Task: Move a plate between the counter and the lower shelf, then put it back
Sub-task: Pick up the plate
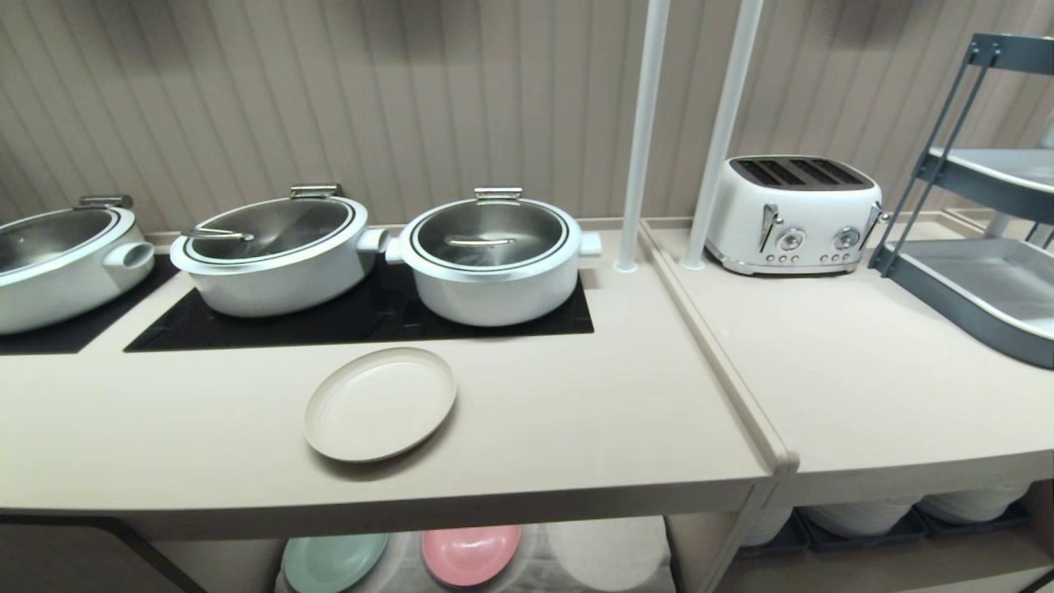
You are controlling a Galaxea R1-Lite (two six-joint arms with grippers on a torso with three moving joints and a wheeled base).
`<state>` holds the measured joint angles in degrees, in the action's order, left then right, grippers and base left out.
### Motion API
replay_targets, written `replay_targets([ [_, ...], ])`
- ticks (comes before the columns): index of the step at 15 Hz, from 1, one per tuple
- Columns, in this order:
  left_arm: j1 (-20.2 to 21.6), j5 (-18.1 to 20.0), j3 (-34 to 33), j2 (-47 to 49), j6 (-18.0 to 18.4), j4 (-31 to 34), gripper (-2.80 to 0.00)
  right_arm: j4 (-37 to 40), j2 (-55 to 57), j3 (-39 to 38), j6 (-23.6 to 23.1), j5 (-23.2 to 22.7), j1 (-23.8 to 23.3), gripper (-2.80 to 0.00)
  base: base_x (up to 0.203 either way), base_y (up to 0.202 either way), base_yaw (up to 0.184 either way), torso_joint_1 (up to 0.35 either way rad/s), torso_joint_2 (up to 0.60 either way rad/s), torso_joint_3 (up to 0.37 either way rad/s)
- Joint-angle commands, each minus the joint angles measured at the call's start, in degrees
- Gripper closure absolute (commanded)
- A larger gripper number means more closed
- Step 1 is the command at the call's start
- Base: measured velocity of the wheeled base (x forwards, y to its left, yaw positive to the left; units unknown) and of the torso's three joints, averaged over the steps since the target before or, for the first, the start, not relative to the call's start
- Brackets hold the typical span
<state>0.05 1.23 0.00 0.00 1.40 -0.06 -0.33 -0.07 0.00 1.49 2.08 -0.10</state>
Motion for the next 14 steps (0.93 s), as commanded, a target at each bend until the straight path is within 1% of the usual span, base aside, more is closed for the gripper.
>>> replay_targets([
  [1,0.04,0.0,0.0,0.06,0.0,-0.03,0.0,-0.02,0.07,0.0,0.01,0.02,0.02,0.0,0.0,0.0,0.0,0.0,0.0,0.0],
  [10,0.04,0.35,0.0,0.0,0.62,-0.03,0.0,-0.02,0.07,0.0,0.01,0.02,0.02,0.0,0.0,0.0,0.0,0.0,0.0,0.0],
  [13,0.04,0.23,0.02,0.0,3.33,-0.45,0.0,-0.02,0.07,0.0,0.01,0.02,0.02,0.0,0.0,0.0,0.0,0.0,0.0,0.0],
  [14,0.04,0.67,1.23,0.0,3.34,-0.25,0.0,-0.02,0.07,0.0,0.01,0.02,0.02,0.0,0.0,0.0,0.0,0.0,0.0,0.0],
])
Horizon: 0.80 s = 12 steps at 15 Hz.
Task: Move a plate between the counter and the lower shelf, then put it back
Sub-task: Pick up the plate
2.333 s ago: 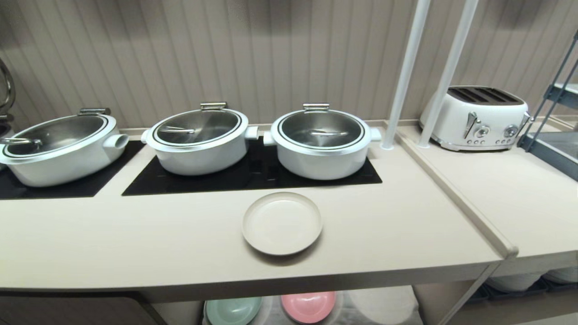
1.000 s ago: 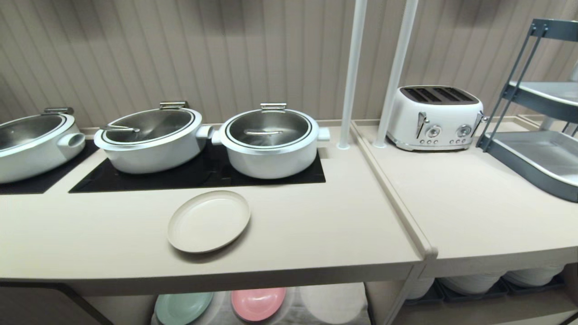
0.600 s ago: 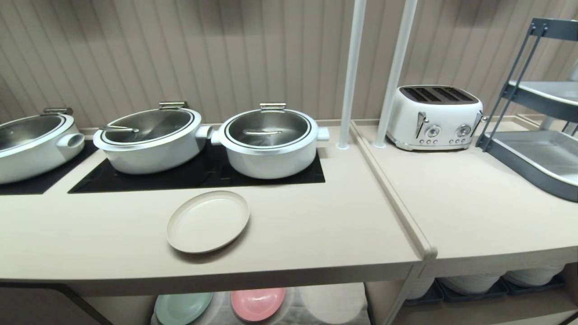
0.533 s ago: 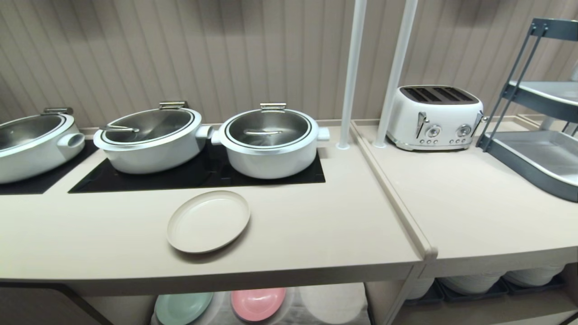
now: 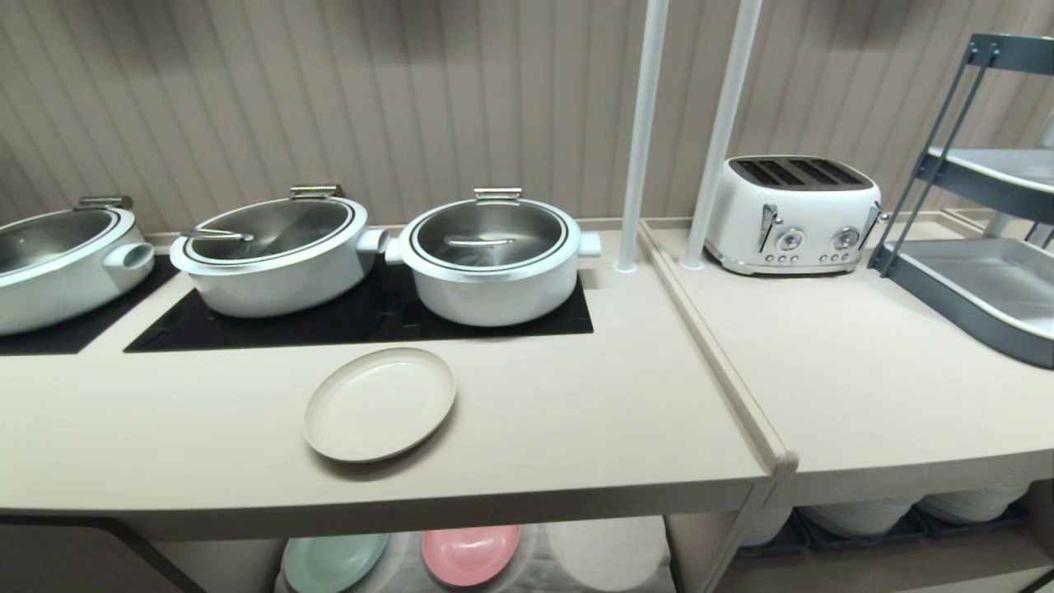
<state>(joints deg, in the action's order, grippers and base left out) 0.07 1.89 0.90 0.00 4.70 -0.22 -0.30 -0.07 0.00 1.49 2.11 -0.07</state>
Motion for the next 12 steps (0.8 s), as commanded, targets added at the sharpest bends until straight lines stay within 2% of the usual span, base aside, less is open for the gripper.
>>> replay_targets([
  [1,0.06,0.28,2.07,0.15,0.05,0.69,0.0,-0.05,0.07,0.0,0.01,0.0,-0.01,0.0,0.0,0.0,0.0,0.0,0.0,0.0],
  [4,0.04,0.08,8.31,4.41,-0.03,3.5,0.0,-0.05,0.07,0.0,0.01,0.0,-0.01,0.0,0.0,0.0,0.0,0.0,0.0,0.0],
  [8,0.17,-1.57,15.52,16.37,-0.22,3.9,0.0,-0.05,0.07,0.0,0.01,0.0,-0.01,0.0,0.0,0.0,0.0,0.0,0.0,0.0],
  [10,0.25,-1.85,19.23,23.12,-2.17,3.98,0.0,-0.05,0.07,0.0,0.01,-0.08,-0.01,0.0,0.0,0.0,0.0,0.0,0.0,0.0],
  [12,0.36,-1.98,23.22,31.24,-6.05,4.03,0.0,-0.05,0.07,0.0,0.01,0.0,-0.01,0.0,0.0,0.0,0.0,0.0,0.0,0.0],
])
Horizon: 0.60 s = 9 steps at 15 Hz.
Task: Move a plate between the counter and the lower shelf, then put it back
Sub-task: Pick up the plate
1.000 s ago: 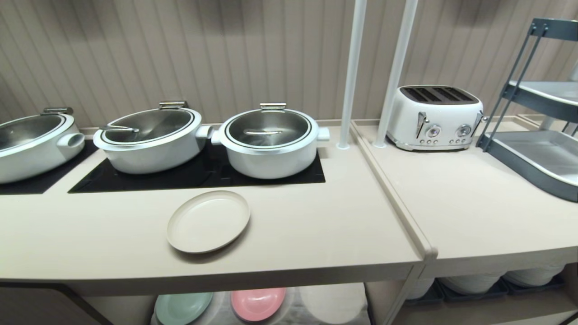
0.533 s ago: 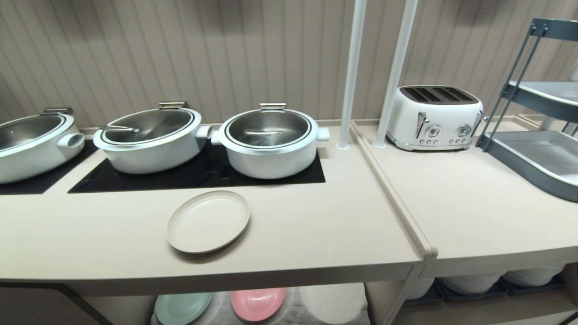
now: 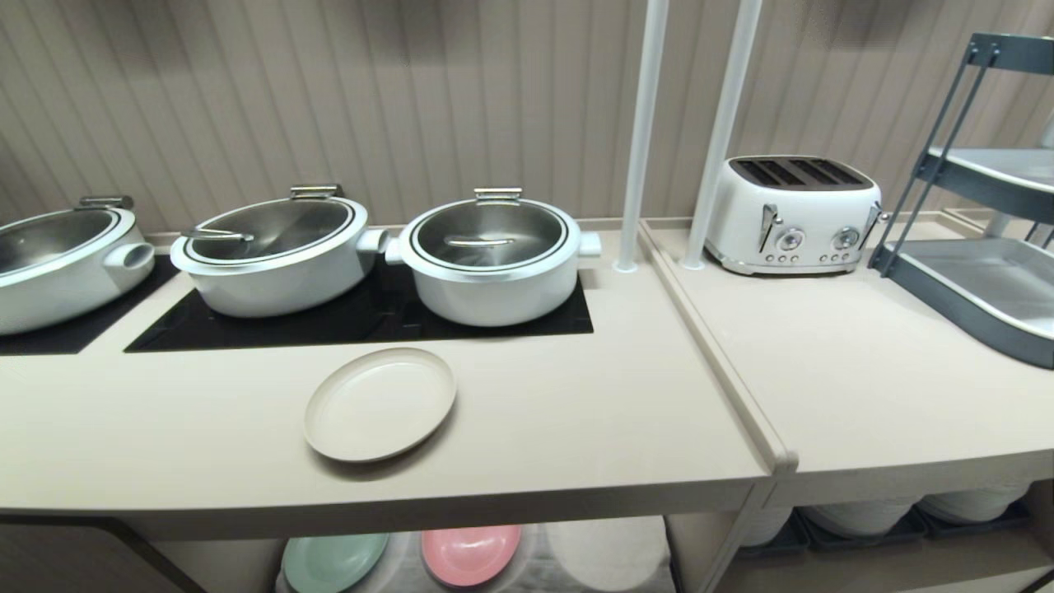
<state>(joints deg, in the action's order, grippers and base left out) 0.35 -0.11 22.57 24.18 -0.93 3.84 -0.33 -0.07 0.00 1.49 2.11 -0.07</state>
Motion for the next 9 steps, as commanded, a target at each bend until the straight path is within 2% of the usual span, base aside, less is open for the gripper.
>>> replay_targets([
  [1,0.11,-0.02,3.44,10.82,-2.24,0.03,0.0,-0.02,0.07,0.0,0.01,0.0,-0.01,0.0,0.0,0.0,0.0,0.0,0.0,0.0],
  [5,0.3,0.16,12.27,26.31,-8.63,2.85,0.0,-0.02,0.07,0.0,0.01,0.0,-0.01,0.0,0.0,0.0,0.0,0.0,0.0,0.0],
  [9,0.25,2.12,27.05,39.01,-20.24,18.7,0.0,-0.02,0.07,0.0,0.01,0.0,-0.01,0.0,0.0,0.0,0.0,0.0,0.0,0.0],
])
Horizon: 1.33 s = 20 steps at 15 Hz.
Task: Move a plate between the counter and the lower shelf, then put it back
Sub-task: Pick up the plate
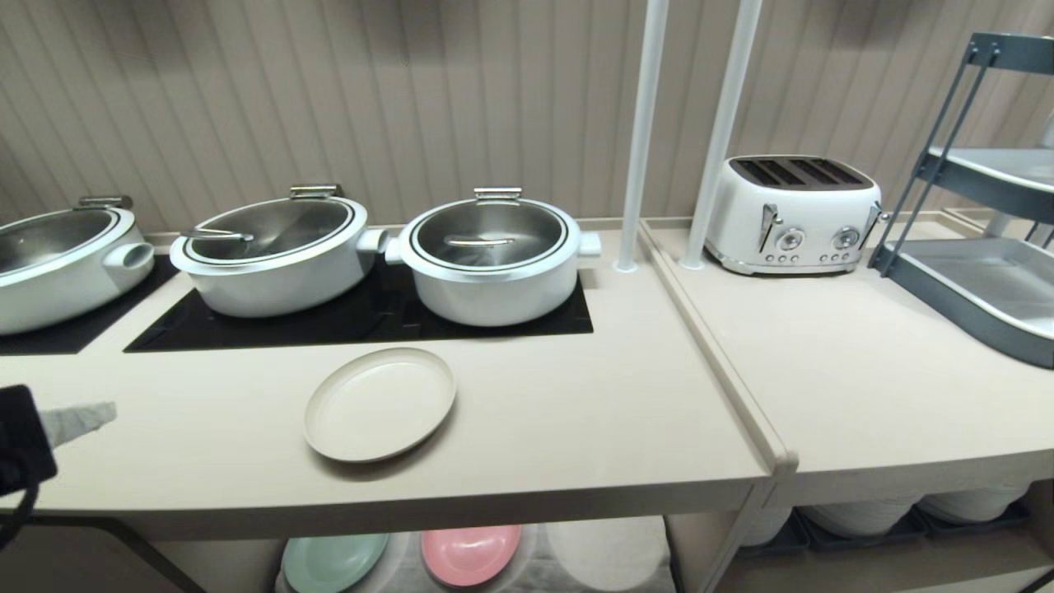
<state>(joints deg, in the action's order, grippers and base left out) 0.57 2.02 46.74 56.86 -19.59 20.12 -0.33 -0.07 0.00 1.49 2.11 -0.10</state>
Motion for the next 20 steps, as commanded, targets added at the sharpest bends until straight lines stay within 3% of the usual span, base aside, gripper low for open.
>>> replay_targets([
  [1,0.04,1.14,6.07,9.55,-4.52,5.38,0.0,-0.02,0.07,0.0,0.01,0.0,0.01,0.0,0.0,0.0,0.0,0.0,0.0,0.0],
  [4,0.1,3.32,11.77,18.97,-8.9,10.52,0.0,-0.02,0.07,0.0,0.01,0.0,0.01,0.0,0.0,0.0,0.0,0.0,0.0,0.0],
  [10,1.02,4.72,18.98,33.78,-10.17,10.91,0.0,-0.02,0.07,0.0,0.01,0.0,0.01,0.0,0.0,0.0,0.0,0.0,0.0,0.0],
  [14,1.09,6.1,24.44,41.41,-14.7,10.8,0.0,-0.02,0.07,0.0,0.01,0.0,0.01,0.0,0.0,0.0,0.0,0.0,0.0,0.0],
  [15,1.15,6.27,25.08,42.69,-14.95,10.77,-2.8,-0.02,0.07,0.0,0.01,-0.01,0.01,0.0,0.0,0.0,0.0,0.0,0.0,0.0],
  [20,1.17,6.31,25.77,47.11,-15.12,8.34,-2.8,-0.02,0.07,0.0,0.01,0.0,0.01,0.0,0.0,0.0,0.0,0.0,0.0,0.0],
])
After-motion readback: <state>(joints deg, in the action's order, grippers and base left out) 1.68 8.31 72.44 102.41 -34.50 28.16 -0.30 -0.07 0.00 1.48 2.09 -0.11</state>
